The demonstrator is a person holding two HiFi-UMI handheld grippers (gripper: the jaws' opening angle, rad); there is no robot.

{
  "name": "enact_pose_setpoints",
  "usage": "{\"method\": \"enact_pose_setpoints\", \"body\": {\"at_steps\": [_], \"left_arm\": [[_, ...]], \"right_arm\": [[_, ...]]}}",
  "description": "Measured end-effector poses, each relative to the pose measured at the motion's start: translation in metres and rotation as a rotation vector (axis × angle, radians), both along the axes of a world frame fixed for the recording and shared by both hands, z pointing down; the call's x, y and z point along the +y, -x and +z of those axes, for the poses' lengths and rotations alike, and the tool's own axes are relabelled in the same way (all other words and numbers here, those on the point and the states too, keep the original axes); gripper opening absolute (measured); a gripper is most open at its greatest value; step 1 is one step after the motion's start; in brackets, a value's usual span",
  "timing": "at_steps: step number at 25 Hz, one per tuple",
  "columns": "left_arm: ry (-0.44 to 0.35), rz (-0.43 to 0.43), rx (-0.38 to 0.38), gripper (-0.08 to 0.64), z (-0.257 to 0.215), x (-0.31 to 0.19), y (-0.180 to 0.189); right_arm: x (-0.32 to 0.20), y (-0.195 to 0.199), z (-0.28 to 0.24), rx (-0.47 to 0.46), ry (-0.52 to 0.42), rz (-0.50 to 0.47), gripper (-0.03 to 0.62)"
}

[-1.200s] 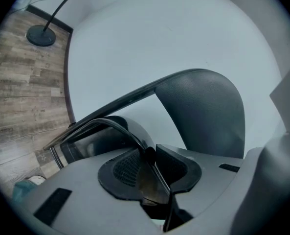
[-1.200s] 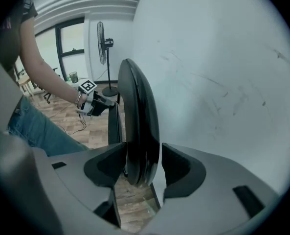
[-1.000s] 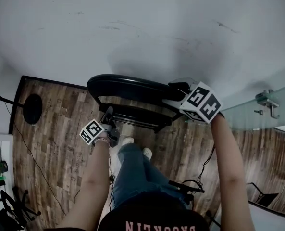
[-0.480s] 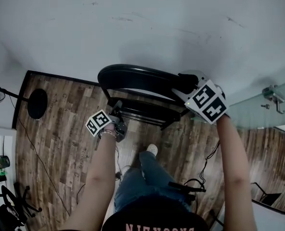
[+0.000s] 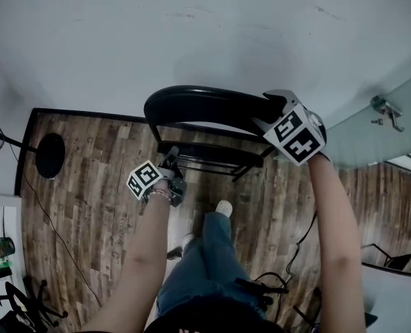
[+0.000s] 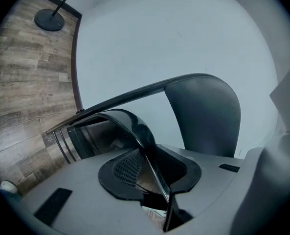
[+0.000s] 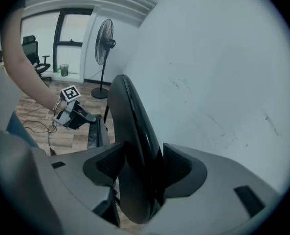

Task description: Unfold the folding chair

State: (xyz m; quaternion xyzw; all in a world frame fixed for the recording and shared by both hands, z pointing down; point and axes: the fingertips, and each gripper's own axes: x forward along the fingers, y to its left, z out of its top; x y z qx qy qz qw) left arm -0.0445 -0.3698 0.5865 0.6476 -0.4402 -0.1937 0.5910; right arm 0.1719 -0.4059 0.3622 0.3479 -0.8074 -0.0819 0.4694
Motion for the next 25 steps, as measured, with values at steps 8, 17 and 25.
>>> {"method": "enact_pose_setpoints", "body": {"at_steps": [8, 17, 25], "left_arm": [[-0.031, 0.02, 0.021, 0.086, 0.004, 0.028, 0.004], [-0.051, -0.001, 0.019, 0.084, 0.009, 0.048, 0.008], [-0.063, -0.025, 0.036, 0.097, 0.023, 0.09, 0.013]], "right_arm": [[0.019, 0.004, 0.011, 0.168, -0.08, 0.111, 0.301], [0.03, 0.007, 0.013, 0.243, -0.154, 0.153, 0.309], [0.031, 0.007, 0.021, 0.381, -0.233, 0.085, 0.308]]}}
